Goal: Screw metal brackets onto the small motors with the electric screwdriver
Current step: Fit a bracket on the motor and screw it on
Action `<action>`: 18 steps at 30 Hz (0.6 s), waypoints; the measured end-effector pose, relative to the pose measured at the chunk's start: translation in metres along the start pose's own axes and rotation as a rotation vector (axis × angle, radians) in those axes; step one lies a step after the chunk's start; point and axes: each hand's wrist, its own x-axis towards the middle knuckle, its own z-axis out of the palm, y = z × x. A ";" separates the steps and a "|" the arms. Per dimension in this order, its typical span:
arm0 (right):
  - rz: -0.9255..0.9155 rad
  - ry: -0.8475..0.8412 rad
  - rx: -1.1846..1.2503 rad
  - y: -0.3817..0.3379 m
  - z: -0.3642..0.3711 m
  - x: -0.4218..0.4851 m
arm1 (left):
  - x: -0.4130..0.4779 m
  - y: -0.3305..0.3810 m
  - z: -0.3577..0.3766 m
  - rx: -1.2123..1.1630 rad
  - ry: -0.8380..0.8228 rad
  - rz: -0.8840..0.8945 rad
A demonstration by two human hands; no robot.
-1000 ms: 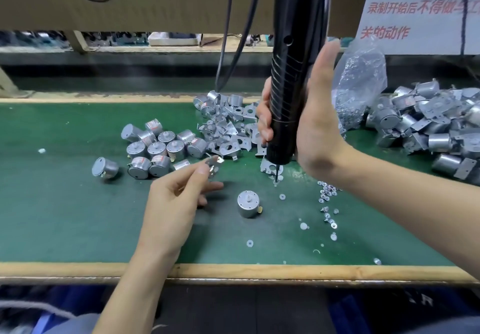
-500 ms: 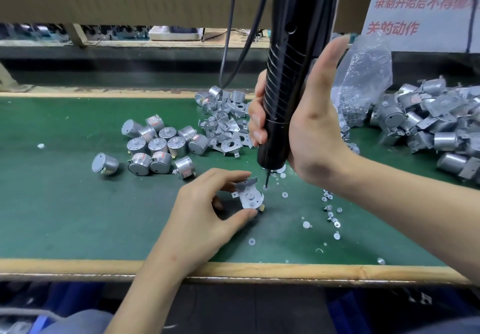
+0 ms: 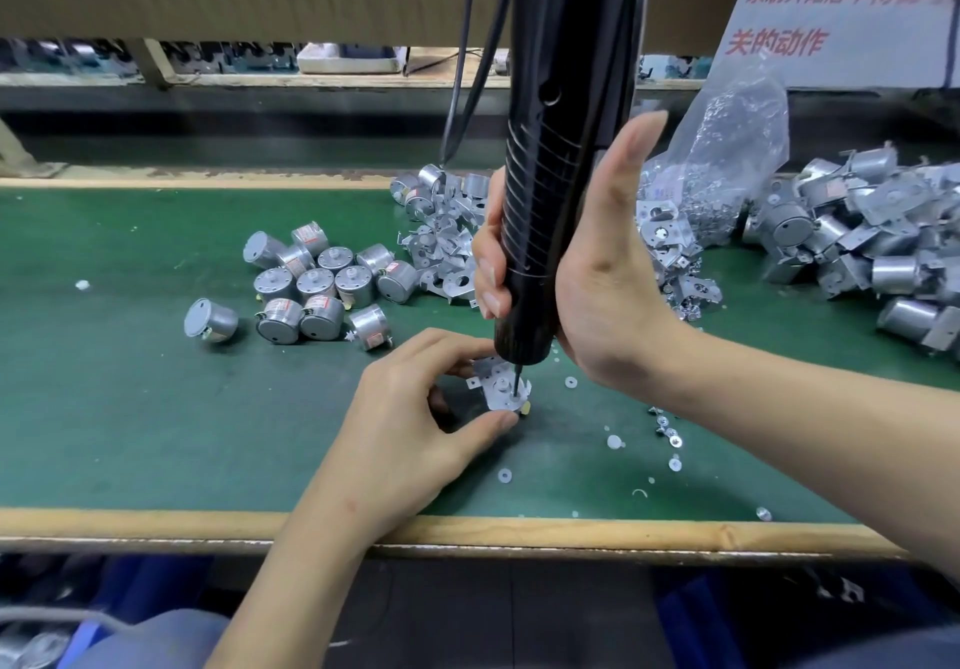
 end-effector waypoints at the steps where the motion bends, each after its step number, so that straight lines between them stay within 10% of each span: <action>1: -0.002 -0.002 0.000 0.001 0.000 0.000 | 0.000 0.000 0.000 0.001 -0.001 0.000; 18: -0.010 0.010 0.024 0.002 0.005 -0.001 | 0.001 0.001 0.000 0.022 -0.020 -0.007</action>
